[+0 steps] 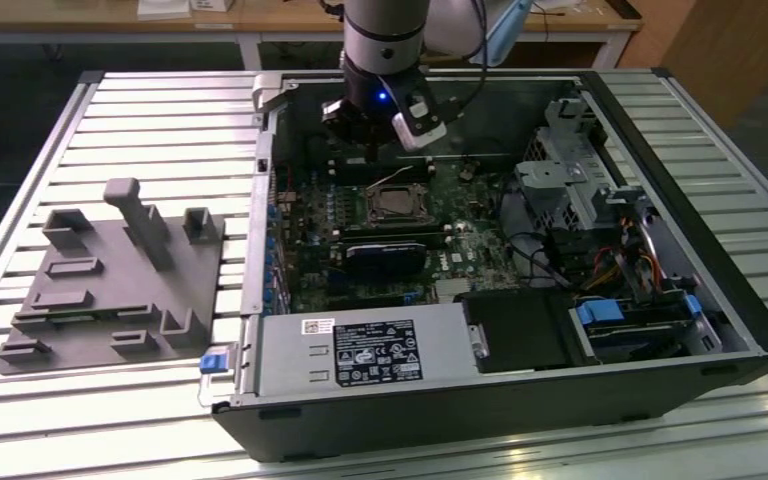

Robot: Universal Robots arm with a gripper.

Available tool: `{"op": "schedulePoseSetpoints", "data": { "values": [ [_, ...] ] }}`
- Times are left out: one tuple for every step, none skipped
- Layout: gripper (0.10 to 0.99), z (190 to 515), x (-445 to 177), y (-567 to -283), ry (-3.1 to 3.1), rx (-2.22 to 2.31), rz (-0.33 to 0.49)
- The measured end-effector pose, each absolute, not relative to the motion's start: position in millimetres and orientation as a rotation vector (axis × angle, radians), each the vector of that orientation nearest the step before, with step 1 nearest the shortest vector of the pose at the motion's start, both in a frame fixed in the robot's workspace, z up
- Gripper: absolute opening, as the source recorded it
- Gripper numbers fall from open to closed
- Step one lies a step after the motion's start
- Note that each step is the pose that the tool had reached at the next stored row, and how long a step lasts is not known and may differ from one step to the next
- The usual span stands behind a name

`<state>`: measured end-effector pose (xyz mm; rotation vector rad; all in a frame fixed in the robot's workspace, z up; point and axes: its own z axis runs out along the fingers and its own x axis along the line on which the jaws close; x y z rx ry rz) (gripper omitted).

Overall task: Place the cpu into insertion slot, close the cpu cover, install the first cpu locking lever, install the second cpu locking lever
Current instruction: 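Install the first cpu locking lever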

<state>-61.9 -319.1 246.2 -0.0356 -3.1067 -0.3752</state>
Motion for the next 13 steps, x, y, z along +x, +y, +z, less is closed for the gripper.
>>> {"op": "schedulePoseSetpoints", "data": {
  "values": [
    [0.106, 246.2, -61.9, -319.1, -3.107, -0.036, -0.375],
    [0.106, 246.2, -61.8, -319.0, -3.107, -0.036, -0.375],
    [0.106, 246.2, -61.8, -319.0, -3.107, -0.036, -0.375],
    [0.106, 246.2, -61.7, -319.0, -3.107, -0.036, -0.375],
    [0.106, 246.2, -61.7, -319.0, -3.107, -0.036, -0.375],
    [0.106, 246.2, -61.7, -319.0, -3.107, -0.036, -0.375],
    [0.106, 246.2, -61.6, -319.0, -3.107, -0.036, -0.375],
    [0.106, 246.2, -61.6, -319.0, -3.107, -0.036, -0.375],
    [0.106, 246.2, -61.6, -319.0, -3.108, -0.036, -0.375],
    [0.106, 246.2, -61.6, -319.0, -3.114, -0.034, -0.376],
    [0.106, 246.1, -61.8, -319.0, -3.124, -0.032, -0.377],
    [0.106, 245.8, -62.2, -319.0, -3.135, -0.031, -0.379],
    [0.106, 245.6, -62.5, -319.0, -3.146, -0.029, -0.38]
  ]
}}
